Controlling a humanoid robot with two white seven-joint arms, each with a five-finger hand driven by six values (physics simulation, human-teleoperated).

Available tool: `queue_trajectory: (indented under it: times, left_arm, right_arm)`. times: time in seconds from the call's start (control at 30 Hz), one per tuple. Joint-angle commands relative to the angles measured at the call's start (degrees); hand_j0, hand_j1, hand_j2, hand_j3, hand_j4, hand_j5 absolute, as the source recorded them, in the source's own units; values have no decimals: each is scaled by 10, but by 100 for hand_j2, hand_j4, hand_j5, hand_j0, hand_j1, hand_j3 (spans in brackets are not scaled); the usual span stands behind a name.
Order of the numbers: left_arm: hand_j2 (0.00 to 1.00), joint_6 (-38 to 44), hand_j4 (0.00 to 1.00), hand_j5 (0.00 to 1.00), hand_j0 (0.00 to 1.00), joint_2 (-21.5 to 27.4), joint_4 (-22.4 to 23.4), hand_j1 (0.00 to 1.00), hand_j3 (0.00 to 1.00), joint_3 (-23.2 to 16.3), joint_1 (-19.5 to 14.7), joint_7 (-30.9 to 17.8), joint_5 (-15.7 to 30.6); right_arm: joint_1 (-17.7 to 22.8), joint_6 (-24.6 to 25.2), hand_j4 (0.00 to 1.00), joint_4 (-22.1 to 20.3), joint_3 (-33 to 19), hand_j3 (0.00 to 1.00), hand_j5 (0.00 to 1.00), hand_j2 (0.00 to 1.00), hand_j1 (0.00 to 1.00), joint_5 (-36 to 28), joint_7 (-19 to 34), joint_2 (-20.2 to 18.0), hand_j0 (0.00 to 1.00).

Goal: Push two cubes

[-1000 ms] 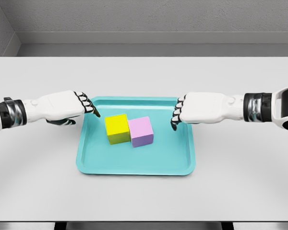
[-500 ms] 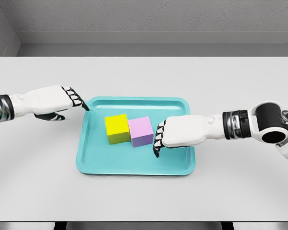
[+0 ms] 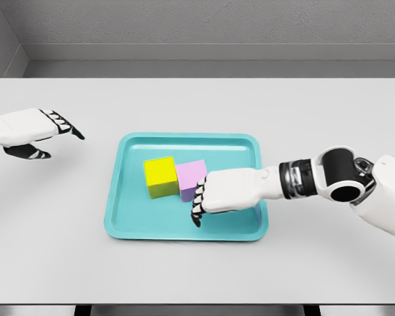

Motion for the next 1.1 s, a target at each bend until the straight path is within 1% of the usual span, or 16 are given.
queue_trajectory:
  times: [0.0,0.07,0.13,0.17,0.27,0.53,0.57,0.63,0.73,0.9,0.97,1.03,1.07]
  left_arm:
    - [80,1,80,80,80,2,5,80,80,2,0,0,5]
    - [80,1,80,80,80,2,5,80,80,2,0,0,5]
    - [80,1,80,80,80,2,5,80,80,2,0,0,5]
    - [80,1,80,80,80,2,5,80,80,2,0,0,5]
    - [80,1,80,80,80,1,5,80,80,2,0,0,5]
    - [80,1,80,80,80,1,5,80,80,1,-1,0,5]
    - [80,1,80,80,80,1,4,80,80,2,-1,0,5]
    - [80,1,80,80,80,1,4,80,80,2,-1,0,5]
    - [80,1,80,80,80,0,4,80,80,1,-1,0,5]
    - [80,1,80,80,80,0,2,80,80,2,0,0,5]
    - [80,1,80,80,80,0,2,80,80,2,0,0,6]
    - [80,1,80,80,80,0,1,80,80,2,-1,0,5]
    - [80,1,80,80,80,0,2,80,80,2,-1,0,6]
  right_arm:
    - [0,1,53,12,5,53,53,53,53,3,0,9,53]
    - [0,1,52,19,8,52,52,52,52,7,0,10,52]
    - [-2,1,52,43,11,52,52,52,52,11,0,26,52]
    - [-2,1,52,46,12,52,52,52,52,15,0,30,52]
    - [-2,1,52,53,12,52,52,52,52,16,0,34,52]
    - [-5,1,52,53,17,52,52,52,52,21,0,43,52]
    - [-5,1,52,57,17,52,52,52,52,25,0,44,52]
    - [-13,1,52,79,17,52,52,52,52,28,0,51,52]
    - [-15,1,52,82,16,52,52,52,52,28,0,53,52]
    - [-14,1,52,72,17,52,52,52,52,28,0,49,52]
    - [-11,1,52,32,17,52,52,52,52,28,0,32,52]
    - [-11,1,52,27,17,52,52,52,52,26,0,22,52]
    - [-10,1,52,6,16,52,52,52,52,25,0,9,52]
